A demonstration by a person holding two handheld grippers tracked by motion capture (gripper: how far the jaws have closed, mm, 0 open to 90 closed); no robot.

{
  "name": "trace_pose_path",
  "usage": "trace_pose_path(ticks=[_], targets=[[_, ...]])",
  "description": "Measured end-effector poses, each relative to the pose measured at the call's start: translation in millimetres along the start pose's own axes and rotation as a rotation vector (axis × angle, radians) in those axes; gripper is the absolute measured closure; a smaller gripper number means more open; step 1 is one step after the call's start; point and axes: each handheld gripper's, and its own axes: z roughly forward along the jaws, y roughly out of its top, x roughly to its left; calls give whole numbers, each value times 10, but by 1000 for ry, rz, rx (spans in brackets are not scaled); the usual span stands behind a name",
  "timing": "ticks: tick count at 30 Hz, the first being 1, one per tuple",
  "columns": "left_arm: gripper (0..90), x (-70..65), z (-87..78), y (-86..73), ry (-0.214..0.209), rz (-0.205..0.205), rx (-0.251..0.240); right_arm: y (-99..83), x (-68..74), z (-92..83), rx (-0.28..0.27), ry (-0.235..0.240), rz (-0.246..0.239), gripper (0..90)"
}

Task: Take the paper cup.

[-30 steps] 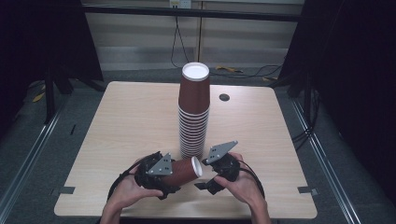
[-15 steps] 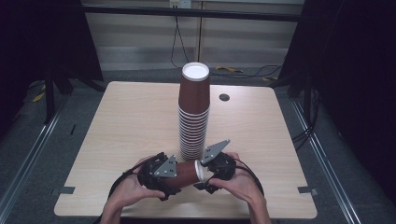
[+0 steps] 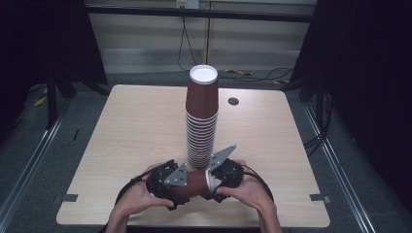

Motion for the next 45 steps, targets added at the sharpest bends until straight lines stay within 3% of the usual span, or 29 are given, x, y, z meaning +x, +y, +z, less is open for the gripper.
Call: trace_pose_path(ticks=[18,34,39,41,45], targets=[[137,-35,65,21,-17,22,12,91,31,32,30,26,-50,183],[135,-38,32,20,-34,46,-16,93,44,39,49,56,-45,202],[123,-25,16,-19,-51,41,-61,91,47,5,33,64,-65,220],[120,-13,9,-24,-51,58,-80,93,42,-2,27,60,-75,221],[117,-8,-8,-44,-58,60,-116,85,40,-6,19,71,-69,227]])
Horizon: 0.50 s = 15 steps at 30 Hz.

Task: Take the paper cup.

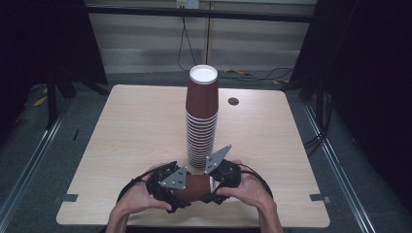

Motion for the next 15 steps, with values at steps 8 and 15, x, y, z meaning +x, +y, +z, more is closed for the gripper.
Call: trace_pose_path(ticks=[8,15], targets=[[123,22,-73,-52,4,-3,-97,-3,5,-26,-13,-7,1,232],[127,50,-108,-82,-6,-17,-164,-4,8,-44,-25,-13,-1,233]])
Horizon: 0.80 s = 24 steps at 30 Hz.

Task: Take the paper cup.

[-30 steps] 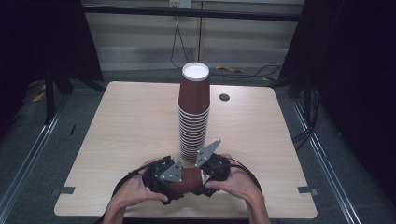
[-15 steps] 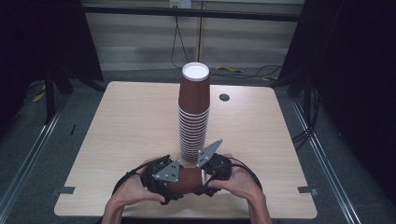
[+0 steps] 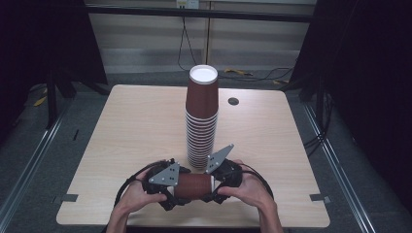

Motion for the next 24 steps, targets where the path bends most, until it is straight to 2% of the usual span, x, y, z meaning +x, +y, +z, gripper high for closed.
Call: trace_pose_path(ticks=[7,11,14,15,16,17,19,24], targets=[[127,11,-29,-4,10,-10,-42,-3,-4,-10,-10,-3,8,232],[129,33,-46,-15,-7,-29,-70,-7,-11,-21,-19,4,13,232],[142,42,-66,-16,-5,-43,-118,-7,-14,-12,-5,-6,19,231],[166,45,-83,-13,9,-38,-132,-7,-14,-3,6,-10,21,231],[152,48,-96,-10,22,-38,-138,-9,-14,1,1,-17,18,231],[130,51,-107,-9,31,-42,-145,-12,-16,1,-5,-10,22,231],[154,58,-136,-14,35,-53,-153,-15,-18,-13,-4,-25,23,230],[154,59,-251,-29,95,-76,-202,-47,-21,-61,-24,-39,40,229]])
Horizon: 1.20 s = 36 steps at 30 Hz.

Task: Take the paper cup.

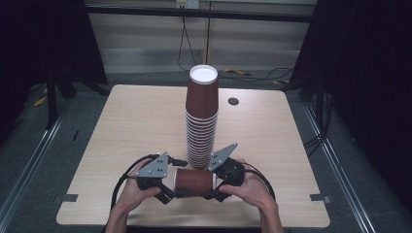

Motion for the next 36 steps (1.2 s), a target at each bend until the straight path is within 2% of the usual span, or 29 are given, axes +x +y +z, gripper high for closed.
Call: trace_pose_path(ticks=[2,5,8,10,12,15,19,22,36], targets=[[154,6,-44,-9,28,-19,-26,-17,-10,-8,-1,1,5,228],[154,7,-102,-32,45,-38,-42,-42,-11,-22,-8,-10,12,227],[154,3,-161,-72,52,-67,-79,-82,-7,-51,-33,-21,29,226],[154,-2,-197,-100,75,-82,-98,-122,-19,-55,-53,-17,38,226],[154,6,-232,-125,75,-100,-114,-161,-25,-54,-72,-23,38,225],[153,4,-286,-155,98,-110,-129,-203,-13,-64,-102,-20,44,225],[154,2,-321,-187,92,-119,-137,-224,26,-95,-156,-36,21,225],[153,-12,-337,-207,93,-124,-152,-280,29,-107,-206,-41,30,225],[154,-81,-312,-225,68,-132,-171,-458,52,-103,-347,-47,45,225]])
